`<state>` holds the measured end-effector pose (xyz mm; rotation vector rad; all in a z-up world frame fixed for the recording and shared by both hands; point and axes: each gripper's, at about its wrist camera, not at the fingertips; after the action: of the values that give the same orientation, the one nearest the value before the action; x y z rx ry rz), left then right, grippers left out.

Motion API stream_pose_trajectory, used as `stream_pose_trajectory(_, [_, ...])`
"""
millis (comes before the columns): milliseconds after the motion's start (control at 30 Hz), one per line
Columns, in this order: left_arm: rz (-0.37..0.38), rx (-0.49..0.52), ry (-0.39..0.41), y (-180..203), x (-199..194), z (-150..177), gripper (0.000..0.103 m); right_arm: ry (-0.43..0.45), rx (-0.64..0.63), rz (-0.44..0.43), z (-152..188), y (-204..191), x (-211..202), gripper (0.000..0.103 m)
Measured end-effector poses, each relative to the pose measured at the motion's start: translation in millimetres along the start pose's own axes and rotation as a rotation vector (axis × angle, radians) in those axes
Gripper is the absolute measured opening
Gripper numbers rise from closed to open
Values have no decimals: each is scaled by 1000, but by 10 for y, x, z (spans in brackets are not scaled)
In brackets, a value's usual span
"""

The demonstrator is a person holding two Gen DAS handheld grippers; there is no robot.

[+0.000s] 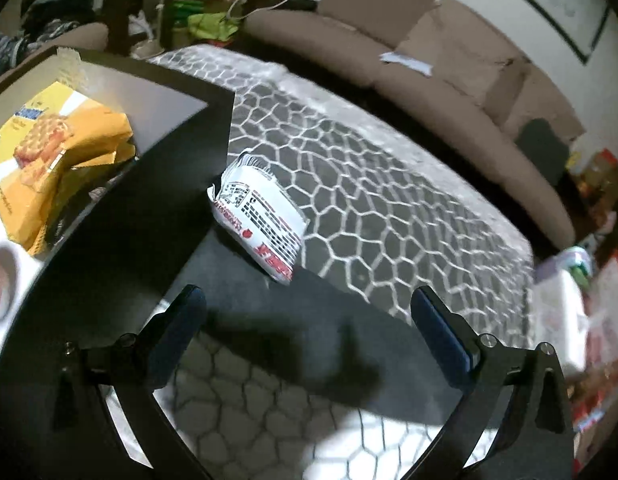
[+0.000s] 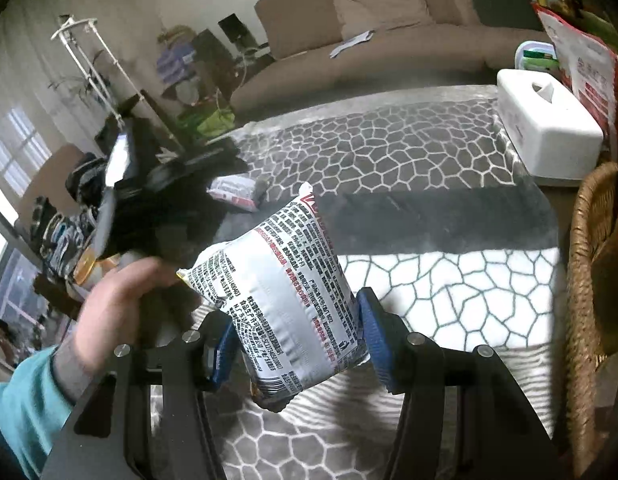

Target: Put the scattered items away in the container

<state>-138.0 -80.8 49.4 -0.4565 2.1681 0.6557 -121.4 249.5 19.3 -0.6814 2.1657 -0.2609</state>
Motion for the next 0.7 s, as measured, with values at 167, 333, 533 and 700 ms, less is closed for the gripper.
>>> stream_pose_trajectory(167, [-69, -76, -38, -21, 355, -126, 103, -2, 19, -44, 106, 36, 62, 57])
stream_pose_trajectory(333, [-91, -202, -48, -38, 551, -264, 103, -19, 67, -83, 186, 145, 130, 57])
stream_pose_trajectory(533, [-124, -381, -87, -153, 804, -402, 103, -32, 44, -85, 188, 146, 147, 57])
stream_pose_trajectory(700, [-164, -466, -121, -249, 946, -524, 100, -39, 43, -102, 175, 177, 173, 57])
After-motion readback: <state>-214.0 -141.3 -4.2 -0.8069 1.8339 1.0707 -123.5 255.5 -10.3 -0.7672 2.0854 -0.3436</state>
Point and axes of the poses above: each gripper's, at about its wrist camera, not at the fingertips, and x roughly the way its jaws point, y to its right, z to its underside, and after that the axes turned 2 degrees about y, right-handed
